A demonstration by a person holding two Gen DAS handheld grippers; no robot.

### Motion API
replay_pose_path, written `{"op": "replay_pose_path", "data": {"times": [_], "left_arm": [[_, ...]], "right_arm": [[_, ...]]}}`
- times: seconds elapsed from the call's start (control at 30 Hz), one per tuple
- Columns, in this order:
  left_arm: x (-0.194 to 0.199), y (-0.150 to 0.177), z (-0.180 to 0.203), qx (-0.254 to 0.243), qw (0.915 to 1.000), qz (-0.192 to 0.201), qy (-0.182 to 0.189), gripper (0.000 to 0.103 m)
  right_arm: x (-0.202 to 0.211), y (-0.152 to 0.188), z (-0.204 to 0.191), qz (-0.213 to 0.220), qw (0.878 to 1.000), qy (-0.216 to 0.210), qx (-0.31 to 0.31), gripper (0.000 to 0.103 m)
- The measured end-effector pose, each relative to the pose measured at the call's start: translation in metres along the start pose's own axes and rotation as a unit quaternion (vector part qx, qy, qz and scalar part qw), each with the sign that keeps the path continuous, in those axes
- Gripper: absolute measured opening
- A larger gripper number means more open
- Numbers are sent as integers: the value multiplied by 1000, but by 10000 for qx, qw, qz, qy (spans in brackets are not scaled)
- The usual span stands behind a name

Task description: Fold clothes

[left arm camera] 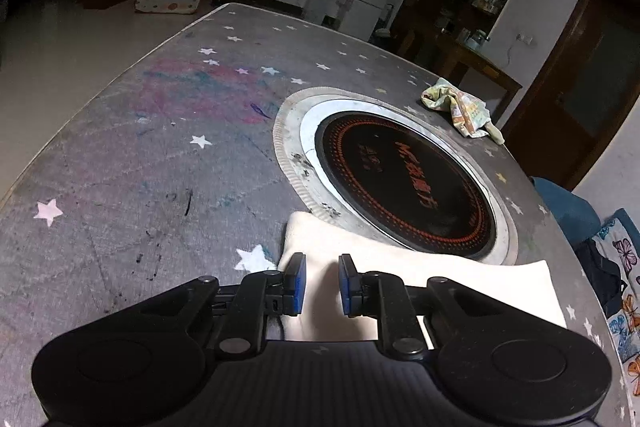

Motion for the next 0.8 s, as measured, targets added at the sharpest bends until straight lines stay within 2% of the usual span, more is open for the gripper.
{"op": "replay_pose_path", "data": {"times": [0.07, 0.1, 0.23, 0.4, 0.57, 0.67, 0.8], "left_arm": [[11, 3, 4, -91, 10000, 30, 17, 39], [19, 5, 7, -158, 9999, 59, 23, 40], [55, 17, 18, -437, 9986, 155, 268, 40], [106, 48, 30, -841, 9947, 188, 554, 40], [146, 83, 36, -1377, 9890, 288, 456, 38], [164, 100, 29, -1488, 9880, 266, 322, 38], [194, 116, 18, -1463, 9876, 356, 437, 40]], "right_arm": [[0, 0, -1, -8, 10000, 3, 24, 103], [1, 1, -1, -14, 10000, 7, 38, 103], [2, 1, -3, -30, 9999, 57, 110, 103], [11, -2, -8, 98, 9993, 274, 233, 103], [19, 0, -13, 132, 9969, 585, 507, 103], [22, 2, -16, 104, 9958, 671, 621, 103], [26, 3, -18, 124, 9956, 713, 603, 103]]}}
Point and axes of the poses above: each gripper's, at about its wrist camera, not at the fingertips, and x roughly against the way its jaws point, z to its right, y to its underside, the point moved 2 cm from there along -x, roughly the way its jaws point, and after that the axes turned 5 degrees about z, right-handed, at the moved point
